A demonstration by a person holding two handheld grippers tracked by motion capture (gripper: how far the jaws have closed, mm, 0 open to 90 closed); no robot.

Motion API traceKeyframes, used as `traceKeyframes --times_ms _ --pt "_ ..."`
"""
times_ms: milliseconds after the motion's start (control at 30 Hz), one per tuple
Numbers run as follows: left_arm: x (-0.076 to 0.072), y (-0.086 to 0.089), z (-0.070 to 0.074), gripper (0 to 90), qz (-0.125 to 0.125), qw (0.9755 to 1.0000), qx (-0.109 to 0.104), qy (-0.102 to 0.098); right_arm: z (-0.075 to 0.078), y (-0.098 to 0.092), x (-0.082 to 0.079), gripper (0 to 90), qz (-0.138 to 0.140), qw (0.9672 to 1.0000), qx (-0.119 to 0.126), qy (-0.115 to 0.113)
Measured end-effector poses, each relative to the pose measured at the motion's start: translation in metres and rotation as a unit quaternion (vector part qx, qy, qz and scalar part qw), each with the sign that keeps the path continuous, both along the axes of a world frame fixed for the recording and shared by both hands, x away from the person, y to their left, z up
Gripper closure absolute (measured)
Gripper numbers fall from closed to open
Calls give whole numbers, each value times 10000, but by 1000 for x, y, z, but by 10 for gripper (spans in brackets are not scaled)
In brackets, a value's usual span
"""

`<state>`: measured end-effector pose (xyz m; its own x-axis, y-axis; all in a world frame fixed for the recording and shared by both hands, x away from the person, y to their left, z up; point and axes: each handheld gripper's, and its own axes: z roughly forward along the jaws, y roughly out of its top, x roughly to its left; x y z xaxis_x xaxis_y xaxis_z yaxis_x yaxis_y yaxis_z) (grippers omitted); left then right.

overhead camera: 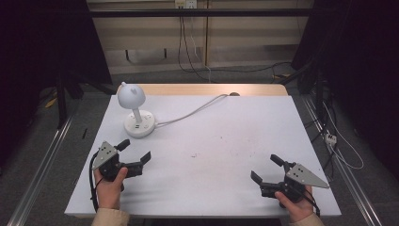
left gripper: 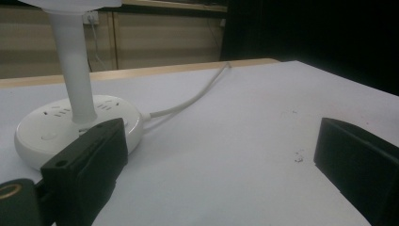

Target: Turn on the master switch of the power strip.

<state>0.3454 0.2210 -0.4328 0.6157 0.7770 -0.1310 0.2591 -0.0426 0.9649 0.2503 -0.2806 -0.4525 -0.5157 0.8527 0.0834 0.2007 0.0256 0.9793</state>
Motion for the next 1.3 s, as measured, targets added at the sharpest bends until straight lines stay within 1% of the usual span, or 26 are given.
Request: traceKeyframes --times_ms 100,300,333,400,567,667,800,1100,1200,1300 --pt "2 -1 0 31 33 10000 11 24 0 0 0 39 0 10000 -13 -2" --pt "9 -3 1 32 180 9998 -5 117 0 0 0 39 23 10000 -64 -15" --pt "10 -2 1 32 192 9998 19 112 0 0 0 39 23 10000 -65 -13" --pt "14 -4 0 32 227 9996 6 165 0 -1 0 39 25 10000 -59 -16" --pt "17 -4 -1 32 225 9996 68 177 0 0 1 39 21 10000 -45 -23" --pt "19 -4 0 32 263 9995 71 168 0 0 2 39 18 10000 -52 -25" --pt "24 -7 0 38 310 9992 143 189 0 0 2 40 25 10000 -43 -35" --pt "32 -10 2 50 324 9993 126 162 0 0 2 40 20 10000 -23 -34" --pt "35 -11 3 52 342 9993 89 158 1 0 2 40 13 10000 -16 -32" --pt "37 -12 2 60 336 9992 125 177 1 -1 2 40 5 10000 -23 -43"
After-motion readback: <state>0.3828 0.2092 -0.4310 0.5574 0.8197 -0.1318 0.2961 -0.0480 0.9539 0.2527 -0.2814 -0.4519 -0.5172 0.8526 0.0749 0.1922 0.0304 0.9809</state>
